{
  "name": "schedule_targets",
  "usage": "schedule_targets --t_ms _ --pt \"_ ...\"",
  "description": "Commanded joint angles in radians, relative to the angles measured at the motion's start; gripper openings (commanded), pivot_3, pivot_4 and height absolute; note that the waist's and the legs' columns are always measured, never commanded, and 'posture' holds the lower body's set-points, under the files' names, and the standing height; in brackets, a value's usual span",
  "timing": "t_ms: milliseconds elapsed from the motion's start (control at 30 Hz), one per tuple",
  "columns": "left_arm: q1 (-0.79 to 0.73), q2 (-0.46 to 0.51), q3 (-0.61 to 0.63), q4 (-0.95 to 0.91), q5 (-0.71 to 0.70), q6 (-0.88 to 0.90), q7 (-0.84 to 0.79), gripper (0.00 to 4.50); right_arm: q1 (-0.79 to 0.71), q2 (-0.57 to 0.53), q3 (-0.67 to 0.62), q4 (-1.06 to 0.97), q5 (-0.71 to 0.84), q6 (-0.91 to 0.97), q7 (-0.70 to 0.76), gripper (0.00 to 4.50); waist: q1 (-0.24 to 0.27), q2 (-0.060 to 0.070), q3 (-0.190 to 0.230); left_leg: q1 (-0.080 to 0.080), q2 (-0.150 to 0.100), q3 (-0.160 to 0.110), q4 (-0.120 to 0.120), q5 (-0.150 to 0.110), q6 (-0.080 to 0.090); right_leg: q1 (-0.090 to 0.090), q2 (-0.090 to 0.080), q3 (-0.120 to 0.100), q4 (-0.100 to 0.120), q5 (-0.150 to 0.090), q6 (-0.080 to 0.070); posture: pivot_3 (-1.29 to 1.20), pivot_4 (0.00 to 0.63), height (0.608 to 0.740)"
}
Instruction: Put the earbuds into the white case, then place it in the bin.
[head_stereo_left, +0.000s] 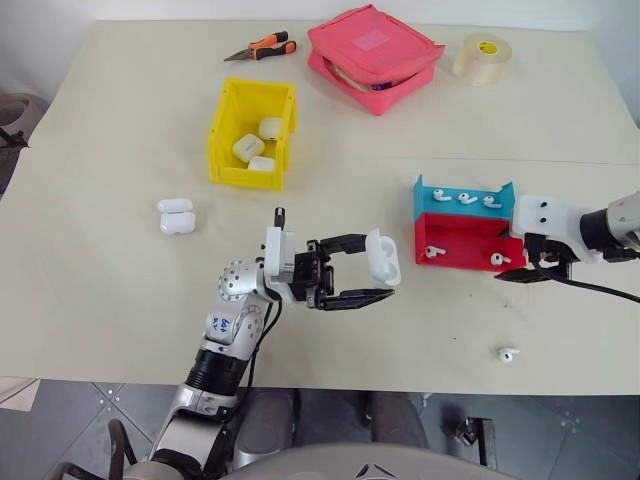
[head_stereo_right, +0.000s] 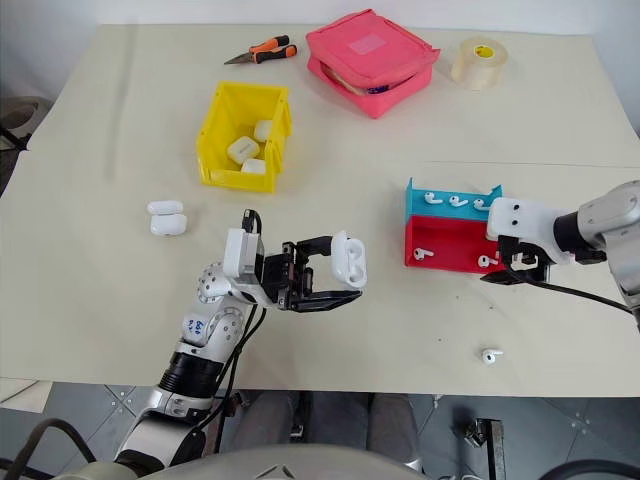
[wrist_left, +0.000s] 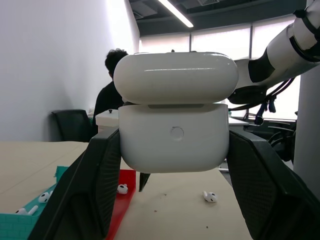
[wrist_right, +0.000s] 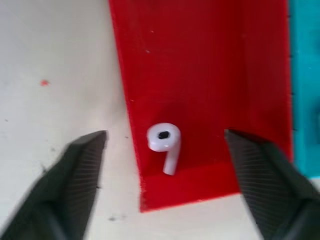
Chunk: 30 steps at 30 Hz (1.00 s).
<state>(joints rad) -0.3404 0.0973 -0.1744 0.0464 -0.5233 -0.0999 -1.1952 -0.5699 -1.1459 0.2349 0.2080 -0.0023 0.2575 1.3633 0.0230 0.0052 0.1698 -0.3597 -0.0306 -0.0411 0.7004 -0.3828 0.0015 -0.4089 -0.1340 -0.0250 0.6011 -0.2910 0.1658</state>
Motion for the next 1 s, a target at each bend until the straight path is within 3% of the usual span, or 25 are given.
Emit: schedule_targets --t_ms 33,67,833,933,1000 --pt "-0.001 0.003 0.002 -0.042 -0.008 -0.004 0.007 2.79 -0.016 0.007 -0.005 0.027 -0.022 -0.029 0.014 2.44 0.0 0.0 0.0 0.0 0.0 0.0 0.0 0.0 0.0 0.0 0.0 0.0 0.0 0.0 0.0 0.0 0.15 0.74" --pt "-0.001 0.004 0.002 -0.043 -0.009 -0.004 0.008 2.79 -0.018 0.009 -0.005 0.033 -0.028 -0.034 0.016 2.14 0.0 0.0 0.0 0.0 0.0 0.0 0.0 0.0 0.0 0.0 0.0 0.0 0.0 0.0 0.0 0.0 0.15 0.74" --pt "-0.018 0.006 0.005 -0.042 -0.008 -0.005 0.025 2.79 -0.033 0.029 0.012 0.119 -0.115 -0.162 0.051 2.14 0.0 0.0 0.0 0.0 0.0 0.0 0.0 0.0 0.0 0.0 0.0 0.0 0.0 0.0 0.0 0.0 0.15 0.74" --pt "-0.02 0.005 0.006 -0.041 -0.007 -0.006 0.028 2.79 -0.035 0.032 0.016 0.13 -0.124 -0.178 0.057 1.5 0.0 0.0 0.0 0.0 0.0 0.0 0.0 0.0 0.0 0.0 0.0 0.0 0.0 0.0 0.0 0.0 0.15 0.74" --pt "-0.021 0.005 0.007 -0.041 -0.008 -0.006 0.03 2.79 -0.037 0.035 0.016 0.136 -0.127 -0.183 0.059 0.84 -0.002 0.0 0.0 0.0 0.0 0.0 0.001 0.0 0.0 0.0 0.0 0.0 0.0 0.0 0.0 0.0 0.15 0.74"
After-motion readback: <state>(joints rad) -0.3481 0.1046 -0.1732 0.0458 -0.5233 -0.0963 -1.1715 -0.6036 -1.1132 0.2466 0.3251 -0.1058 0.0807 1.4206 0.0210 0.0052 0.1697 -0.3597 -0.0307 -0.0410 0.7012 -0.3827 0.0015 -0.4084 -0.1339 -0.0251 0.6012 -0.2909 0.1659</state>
